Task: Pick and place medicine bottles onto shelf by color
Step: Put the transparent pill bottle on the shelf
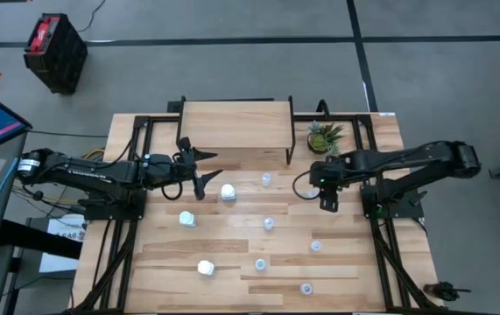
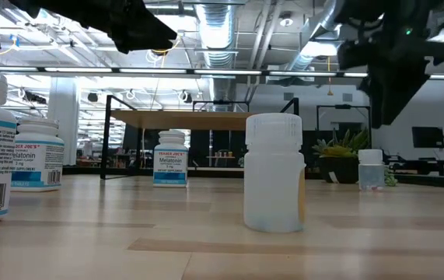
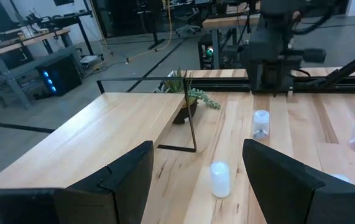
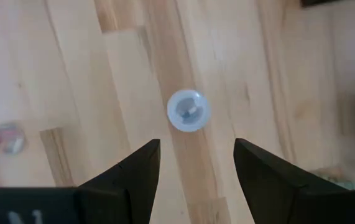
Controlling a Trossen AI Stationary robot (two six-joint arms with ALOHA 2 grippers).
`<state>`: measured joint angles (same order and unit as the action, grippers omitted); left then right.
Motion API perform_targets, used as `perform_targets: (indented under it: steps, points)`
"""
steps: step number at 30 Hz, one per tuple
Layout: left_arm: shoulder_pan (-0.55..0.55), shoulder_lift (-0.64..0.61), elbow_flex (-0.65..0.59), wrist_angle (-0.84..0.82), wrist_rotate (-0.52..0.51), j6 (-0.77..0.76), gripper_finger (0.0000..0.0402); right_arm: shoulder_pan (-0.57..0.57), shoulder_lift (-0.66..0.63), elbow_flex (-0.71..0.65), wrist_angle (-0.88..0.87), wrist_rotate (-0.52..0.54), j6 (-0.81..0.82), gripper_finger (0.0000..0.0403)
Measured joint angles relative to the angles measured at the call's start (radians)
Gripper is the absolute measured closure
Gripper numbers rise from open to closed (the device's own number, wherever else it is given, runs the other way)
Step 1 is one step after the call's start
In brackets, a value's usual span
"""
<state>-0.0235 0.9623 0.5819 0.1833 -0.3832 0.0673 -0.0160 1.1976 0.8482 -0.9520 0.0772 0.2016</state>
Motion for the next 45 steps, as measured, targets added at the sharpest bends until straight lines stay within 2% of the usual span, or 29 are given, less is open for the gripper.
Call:
perform_targets:
  steps: [8, 25, 29, 33, 36, 40, 45]
  points:
    - [0.000, 0.000, 0.000, -0.001, -0.001, 0.000, 0.0164, 0.000, 0.135, 0.000, 0.033, 0.000, -0.001, 0.0173]
    - [0.000, 0.000, 0.000, -0.001, -0.003, 0.000, 0.0164, 0.000, 0.286, 0.000, 0.108, 0.000, -0.002, 0.0174]
    - [0.000, 0.000, 0.000, -0.001, -0.002, 0.000, 0.0164, 0.000, 0.297, 0.000, 0.134, 0.002, -0.004, 0.0195]
    - [0.000, 0.000, 0.000, -0.008, -0.002, 0.000, 0.0164, -0.001, 0.286, 0.003, 0.146, 0.003, -0.022, 0.0245]
    - [0.000, 0.000, 0.000, -0.015, -0.001, 0.000, 0.0164, -0.008, 0.285, 0.031, 0.114, 0.003, -0.034, 0.0273]
    - [0.000, 0.000, 0.000, -0.015, 0.000, 0.000, 0.0164, -0.027, 0.286, 0.120, 0.032, 0.004, -0.124, 0.0273]
    - [0.000, 0.000, 0.000, -0.015, 0.000, 0.000, 0.0164, -0.065, 0.286, 0.308, -0.014, 0.004, -0.315, 0.0266]
